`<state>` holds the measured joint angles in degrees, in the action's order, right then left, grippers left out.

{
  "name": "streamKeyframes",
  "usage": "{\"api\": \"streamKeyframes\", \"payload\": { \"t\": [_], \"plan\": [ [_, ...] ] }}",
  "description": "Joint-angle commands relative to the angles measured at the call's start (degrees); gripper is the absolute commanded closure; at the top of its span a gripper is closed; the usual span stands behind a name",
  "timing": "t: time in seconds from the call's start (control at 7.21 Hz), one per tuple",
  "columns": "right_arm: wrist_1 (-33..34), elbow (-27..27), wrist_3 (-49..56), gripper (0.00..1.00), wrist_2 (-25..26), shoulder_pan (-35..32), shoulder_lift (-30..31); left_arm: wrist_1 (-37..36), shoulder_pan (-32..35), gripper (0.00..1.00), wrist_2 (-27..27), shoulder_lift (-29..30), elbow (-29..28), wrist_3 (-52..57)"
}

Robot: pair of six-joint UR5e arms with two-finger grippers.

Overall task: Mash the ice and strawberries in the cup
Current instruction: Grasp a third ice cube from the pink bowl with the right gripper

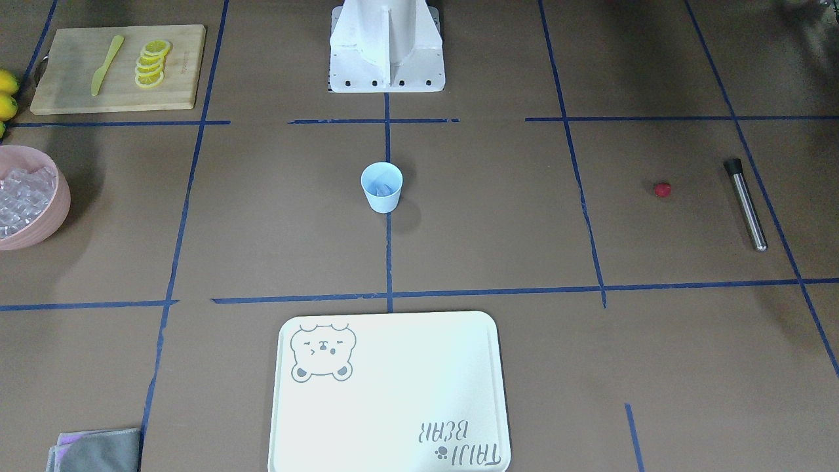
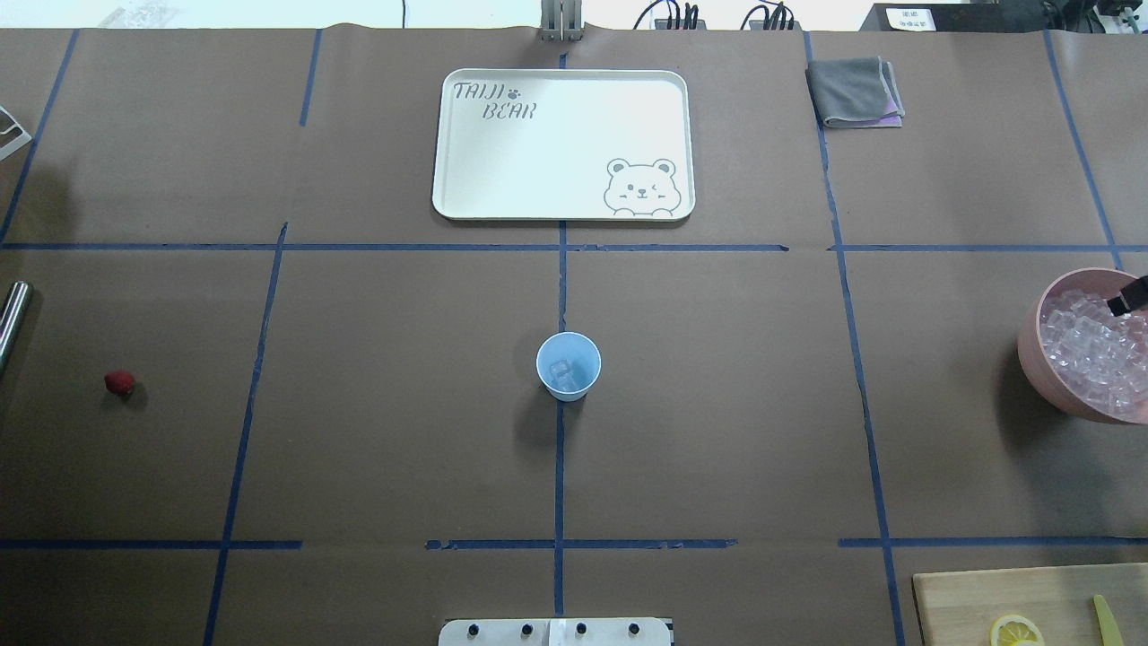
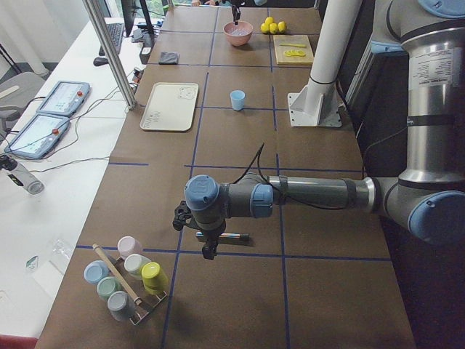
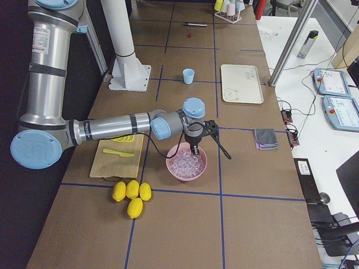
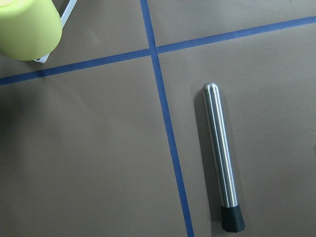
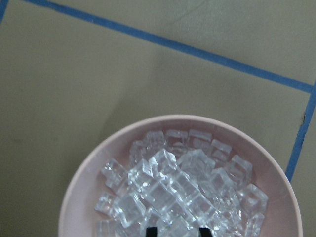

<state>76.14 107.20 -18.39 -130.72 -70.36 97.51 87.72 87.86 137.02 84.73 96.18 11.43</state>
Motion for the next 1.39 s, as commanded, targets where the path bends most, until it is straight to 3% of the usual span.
{"api": "streamKeyframes", "payload": {
  "t": [0.0,0.42,0.69,1.25],
  "plan": [
    [0.15,0.73,-10.92,1.0,-0.06,1.0,-5.9,0.0,0.03,0.0,0.0,0.0,0.06,0.0],
    [0.84,2.21,-23.15,1.0,0.64,6.18,-11.54,0.0,0.03,0.0,0.0,0.0,0.06,0.0],
    [7.84,5.37,-29.4,1.0,5.45,14.32,-16.8,-0.09,0.03,0.0,0.0,-0.09,-0.03,0.0],
    [22.28,4.78,-47.32,1.0,16.09,29.72,-36.12,-0.09,0.03,0.0,0.0,-0.09,-0.38,0.0]
  ]
}}
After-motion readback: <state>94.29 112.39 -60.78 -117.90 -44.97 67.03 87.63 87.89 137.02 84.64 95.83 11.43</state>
